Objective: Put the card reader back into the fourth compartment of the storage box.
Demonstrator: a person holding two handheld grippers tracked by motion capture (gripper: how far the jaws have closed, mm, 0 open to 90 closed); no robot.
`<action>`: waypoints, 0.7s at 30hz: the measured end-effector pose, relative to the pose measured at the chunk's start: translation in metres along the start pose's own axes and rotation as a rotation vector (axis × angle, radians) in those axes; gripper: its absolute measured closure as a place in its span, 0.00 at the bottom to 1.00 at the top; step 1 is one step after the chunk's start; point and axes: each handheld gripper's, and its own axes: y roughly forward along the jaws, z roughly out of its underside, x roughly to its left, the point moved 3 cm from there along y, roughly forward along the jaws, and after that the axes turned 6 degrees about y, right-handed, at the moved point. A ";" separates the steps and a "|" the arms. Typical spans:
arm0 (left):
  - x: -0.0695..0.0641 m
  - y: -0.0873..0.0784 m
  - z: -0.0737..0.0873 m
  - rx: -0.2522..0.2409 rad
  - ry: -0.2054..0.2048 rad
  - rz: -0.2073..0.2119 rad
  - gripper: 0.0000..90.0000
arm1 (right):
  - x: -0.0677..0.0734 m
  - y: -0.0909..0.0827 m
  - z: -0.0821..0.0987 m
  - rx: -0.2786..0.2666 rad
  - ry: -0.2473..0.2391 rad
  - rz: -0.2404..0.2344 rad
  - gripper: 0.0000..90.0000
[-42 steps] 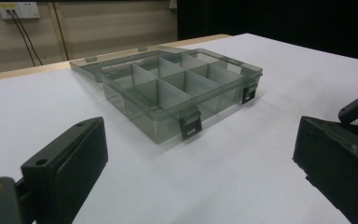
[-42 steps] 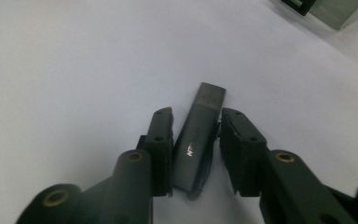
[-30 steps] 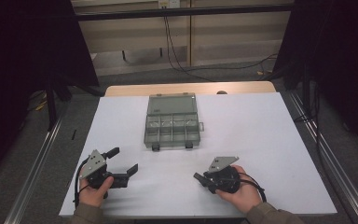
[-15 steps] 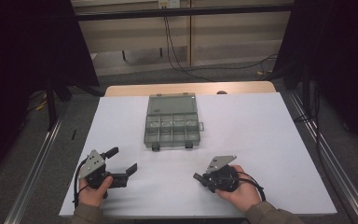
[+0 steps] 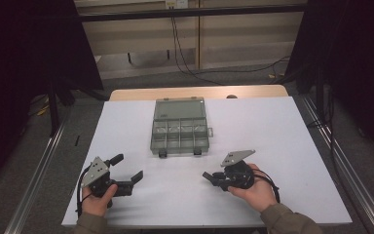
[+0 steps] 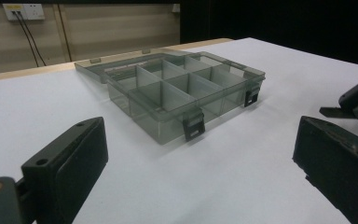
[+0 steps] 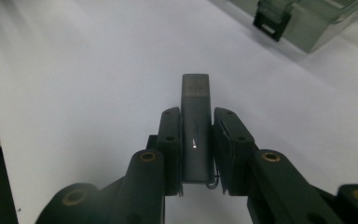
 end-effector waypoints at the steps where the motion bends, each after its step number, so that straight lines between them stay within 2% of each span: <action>1: -0.001 0.000 0.000 0.001 -0.003 0.001 0.04 | -0.002 -0.001 -0.002 -0.004 0.012 0.000 0.82; 8: 0.000 0.000 0.000 -0.003 -0.004 0.002 0.04 | -0.013 -0.002 -0.015 -0.041 0.065 0.003 0.82; 21: -0.001 0.001 0.000 -0.005 -0.012 0.018 0.04 | -0.023 -0.004 -0.041 -0.071 0.085 0.017 0.82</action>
